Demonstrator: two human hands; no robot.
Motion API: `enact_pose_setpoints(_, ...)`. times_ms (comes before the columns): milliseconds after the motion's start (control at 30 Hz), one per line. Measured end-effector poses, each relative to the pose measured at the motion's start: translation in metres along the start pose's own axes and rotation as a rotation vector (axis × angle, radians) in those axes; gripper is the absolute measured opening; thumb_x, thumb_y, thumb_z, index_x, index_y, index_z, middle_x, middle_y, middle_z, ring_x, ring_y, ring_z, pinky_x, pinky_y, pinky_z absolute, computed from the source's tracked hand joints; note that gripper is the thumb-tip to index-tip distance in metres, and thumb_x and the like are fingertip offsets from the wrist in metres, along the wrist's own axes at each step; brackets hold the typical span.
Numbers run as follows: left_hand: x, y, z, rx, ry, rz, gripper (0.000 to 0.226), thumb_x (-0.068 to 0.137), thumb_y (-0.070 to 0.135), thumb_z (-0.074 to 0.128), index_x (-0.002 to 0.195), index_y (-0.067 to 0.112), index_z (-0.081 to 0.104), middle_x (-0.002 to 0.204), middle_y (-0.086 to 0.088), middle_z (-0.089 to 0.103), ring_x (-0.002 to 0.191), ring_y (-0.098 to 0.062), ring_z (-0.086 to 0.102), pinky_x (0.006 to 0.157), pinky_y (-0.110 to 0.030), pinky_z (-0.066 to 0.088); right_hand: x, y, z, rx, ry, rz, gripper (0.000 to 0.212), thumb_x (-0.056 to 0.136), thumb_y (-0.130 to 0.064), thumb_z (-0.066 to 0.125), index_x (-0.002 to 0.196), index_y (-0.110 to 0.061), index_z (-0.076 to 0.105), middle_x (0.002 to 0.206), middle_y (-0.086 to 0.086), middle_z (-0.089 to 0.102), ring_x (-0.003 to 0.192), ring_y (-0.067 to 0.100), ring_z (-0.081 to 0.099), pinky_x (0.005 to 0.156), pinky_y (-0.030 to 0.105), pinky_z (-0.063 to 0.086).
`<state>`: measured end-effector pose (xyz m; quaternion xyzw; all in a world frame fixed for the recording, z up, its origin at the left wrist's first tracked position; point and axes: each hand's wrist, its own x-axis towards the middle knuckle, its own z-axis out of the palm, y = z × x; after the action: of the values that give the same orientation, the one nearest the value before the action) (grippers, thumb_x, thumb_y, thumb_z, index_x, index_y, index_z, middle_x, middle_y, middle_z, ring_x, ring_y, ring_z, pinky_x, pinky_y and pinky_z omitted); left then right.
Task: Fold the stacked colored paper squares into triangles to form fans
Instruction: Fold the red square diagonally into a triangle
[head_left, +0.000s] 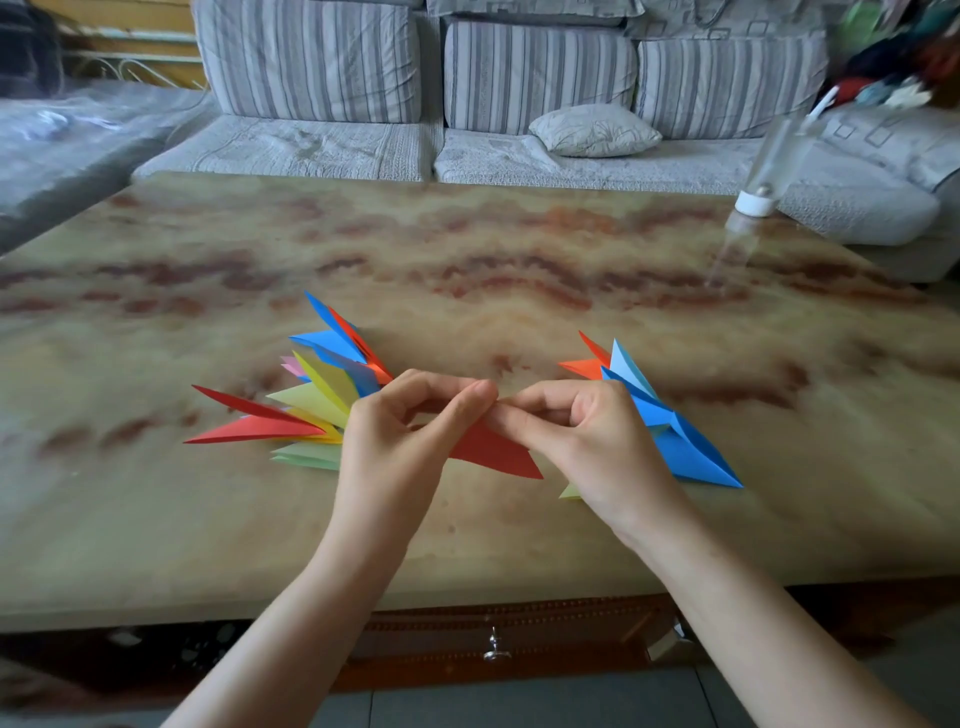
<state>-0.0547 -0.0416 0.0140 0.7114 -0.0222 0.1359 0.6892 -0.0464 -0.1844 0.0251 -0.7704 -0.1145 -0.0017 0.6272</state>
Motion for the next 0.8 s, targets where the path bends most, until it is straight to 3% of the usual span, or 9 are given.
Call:
enact_pose_setpoints(167, 0.000, 0.000, 0.001, -0.002, 0.123, 0.011, 0.007, 0.080, 0.016, 0.071, 0.073, 0.012, 0.072, 0.068, 0.005, 0.070, 0.058, 0.005, 0.061, 0.056, -0.006, 0.042, 0.001, 0.002, -0.001, -0.031, -0.061, 0.020, 0.015, 0.083, -0.023, 0.071, 0.080, -0.009, 0.076, 0.073, 0.004, 0.075, 0.073, 0.014, 0.071, 0.075, 0.029, 0.055)
enact_pose_setpoints(267, 0.002, 0.002, -0.002, -0.003, 0.159, 0.022, 0.010, 0.081, 0.015, 0.070, 0.072, 0.013, 0.070, 0.059, 0.014, 0.068, 0.054, 0.006, 0.059, 0.050, -0.005, 0.039, -0.001, 0.002, -0.002, -0.079, -0.098, -0.008, 0.012, 0.085, -0.016, 0.068, 0.082, -0.007, 0.075, 0.074, 0.005, 0.075, 0.075, 0.018, 0.072, 0.082, 0.033, 0.057)
enact_pose_setpoints(433, 0.006, 0.002, -0.006, 0.082, 0.208, 0.091, 0.010, 0.082, 0.017, 0.070, 0.072, 0.017, 0.071, 0.072, 0.004, 0.070, 0.062, 0.006, 0.059, 0.061, -0.006, 0.042, -0.001, 0.001, -0.004, -0.116, -0.153, 0.000, 0.012, 0.087, -0.017, 0.066, 0.085, -0.009, 0.075, 0.077, 0.001, 0.076, 0.076, 0.014, 0.072, 0.072, 0.021, 0.052)
enact_pose_setpoints(567, 0.006, 0.001, -0.007, 0.118, 0.220, 0.104, 0.012, 0.083, 0.019, 0.070, 0.071, 0.021, 0.070, 0.069, 0.007, 0.070, 0.064, 0.005, 0.059, 0.065, -0.010, 0.044, -0.002, -0.002, -0.005, -0.133, -0.167, 0.011, 0.012, 0.088, -0.016, 0.065, 0.086, -0.008, 0.074, 0.078, 0.000, 0.076, 0.076, 0.012, 0.072, 0.070, 0.028, 0.055)
enact_pose_setpoints(667, 0.019, 0.001, -0.021, 0.081, 0.323, 0.103, 0.016, 0.084, 0.023, 0.069, 0.068, 0.026, 0.069, 0.061, 0.014, 0.066, 0.065, -0.002, 0.055, 0.067, -0.022, 0.045, -0.005, 0.000, -0.010, -0.182, -0.196, 0.028, 0.014, 0.088, -0.017, 0.065, 0.082, -0.010, 0.074, 0.077, -0.001, 0.075, 0.074, 0.010, 0.071, 0.070, 0.024, 0.056)
enact_pose_setpoints(800, 0.030, 0.005, -0.038, 0.071, 0.370, 0.125, 0.015, 0.085, 0.027, 0.068, 0.070, 0.024, 0.069, 0.066, 0.006, 0.064, 0.067, -0.006, 0.053, 0.066, -0.026, 0.042, -0.009, 0.002, -0.017, -0.153, -0.167, 0.035, 0.014, 0.089, -0.012, 0.063, 0.082, -0.008, 0.074, 0.079, 0.001, 0.075, 0.077, 0.011, 0.071, 0.069, 0.024, 0.056)
